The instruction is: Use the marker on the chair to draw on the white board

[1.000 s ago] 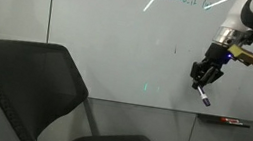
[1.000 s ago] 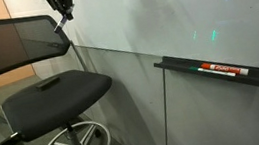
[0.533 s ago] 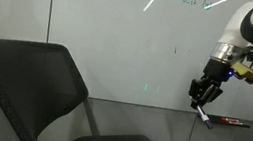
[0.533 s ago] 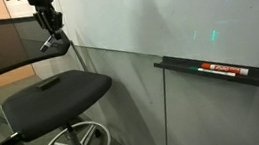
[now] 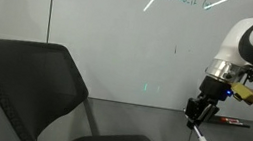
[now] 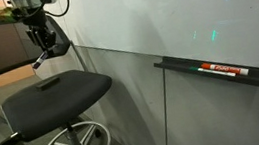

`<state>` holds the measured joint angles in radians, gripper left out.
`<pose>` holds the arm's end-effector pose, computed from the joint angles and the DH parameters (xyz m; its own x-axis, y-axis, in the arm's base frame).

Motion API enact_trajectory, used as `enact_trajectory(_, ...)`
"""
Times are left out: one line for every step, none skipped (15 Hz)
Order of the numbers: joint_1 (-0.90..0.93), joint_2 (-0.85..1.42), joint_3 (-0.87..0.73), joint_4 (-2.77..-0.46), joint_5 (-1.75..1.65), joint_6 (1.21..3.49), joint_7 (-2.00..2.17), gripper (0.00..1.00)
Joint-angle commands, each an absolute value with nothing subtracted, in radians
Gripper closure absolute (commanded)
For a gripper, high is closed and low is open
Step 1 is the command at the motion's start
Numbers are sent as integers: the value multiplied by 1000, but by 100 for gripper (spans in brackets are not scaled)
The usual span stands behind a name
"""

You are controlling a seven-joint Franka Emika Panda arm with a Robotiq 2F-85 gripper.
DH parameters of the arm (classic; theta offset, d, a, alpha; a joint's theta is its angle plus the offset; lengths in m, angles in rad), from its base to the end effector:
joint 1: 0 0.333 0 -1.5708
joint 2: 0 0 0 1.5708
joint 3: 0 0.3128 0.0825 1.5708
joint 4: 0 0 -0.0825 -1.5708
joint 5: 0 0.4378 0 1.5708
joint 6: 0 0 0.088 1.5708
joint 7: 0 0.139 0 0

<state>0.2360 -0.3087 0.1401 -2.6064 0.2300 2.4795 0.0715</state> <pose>0.4443 0.1747 0.3048 0.9798 0.1197 0.1604 0.1426 -0.9798 -0.1403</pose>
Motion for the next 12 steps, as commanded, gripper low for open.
enact_trajectory(275,-281,147,-2641,302,2558,15,92)
enact_trajectory(286,-270,149,-2650,321,2572,3,92)
enact_trajectory(299,-254,154,-2662,339,2592,-9,92)
enact_trajectory(310,-241,157,-2668,357,2605,-22,92)
enact_trajectory(322,-218,164,-2675,375,2626,-34,92)
enact_trajectory(331,-198,170,-2678,389,2641,-43,92)
enact_trajectory(339,-174,179,-2678,398,2657,-50,92)
enact_trajectory(346,-153,186,-2677,408,2669,-57,92)
enact_trajectory(352,-128,195,-2673,414,2683,-62,92)
enact_trajectory(356,-102,206,-2667,417,2693,-64,92)
enact_trajectory(358,-75,218,-2661,416,2707,-64,92)
enact_trajectory(361,-51,230,-2656,415,2718,-65,92)
